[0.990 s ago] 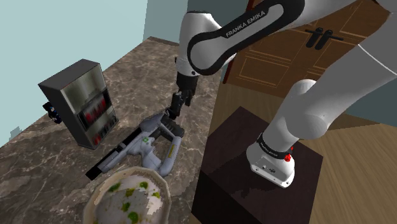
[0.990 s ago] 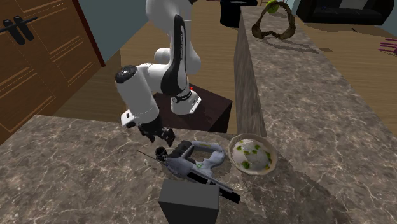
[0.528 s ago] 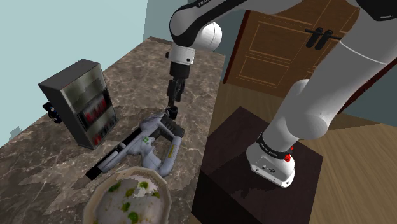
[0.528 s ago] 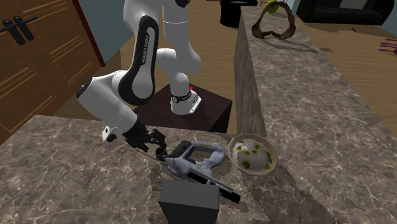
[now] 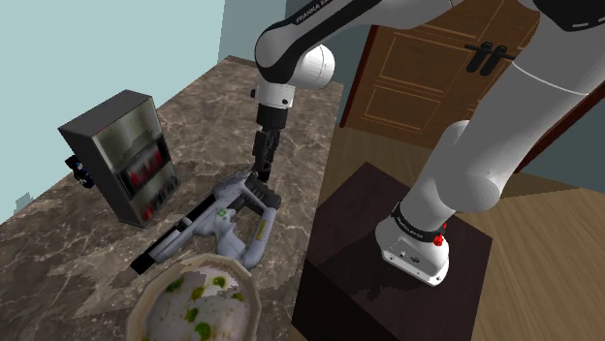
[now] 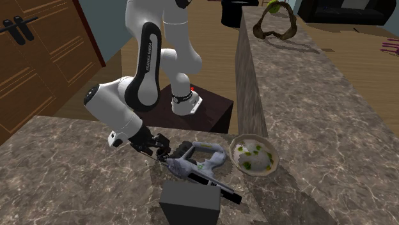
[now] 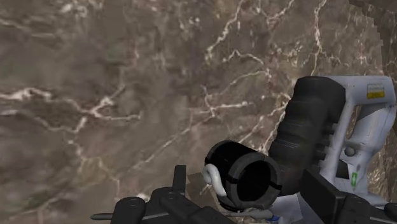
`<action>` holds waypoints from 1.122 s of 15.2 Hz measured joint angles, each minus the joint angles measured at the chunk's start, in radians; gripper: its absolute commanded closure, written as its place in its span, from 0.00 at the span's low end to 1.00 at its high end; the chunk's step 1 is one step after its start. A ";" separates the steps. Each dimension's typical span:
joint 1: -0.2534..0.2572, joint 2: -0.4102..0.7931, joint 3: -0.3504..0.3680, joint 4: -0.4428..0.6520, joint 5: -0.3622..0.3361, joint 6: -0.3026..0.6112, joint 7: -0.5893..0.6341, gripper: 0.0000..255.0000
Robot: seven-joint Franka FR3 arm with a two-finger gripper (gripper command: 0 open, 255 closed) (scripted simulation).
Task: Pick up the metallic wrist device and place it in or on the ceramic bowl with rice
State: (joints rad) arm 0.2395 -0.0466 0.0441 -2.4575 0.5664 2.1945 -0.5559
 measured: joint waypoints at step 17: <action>-0.002 -0.029 -0.002 0.010 -0.015 -0.035 0.021 1.00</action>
State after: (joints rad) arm 0.2370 -0.0760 0.0421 -2.4470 0.5518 2.1593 -0.5345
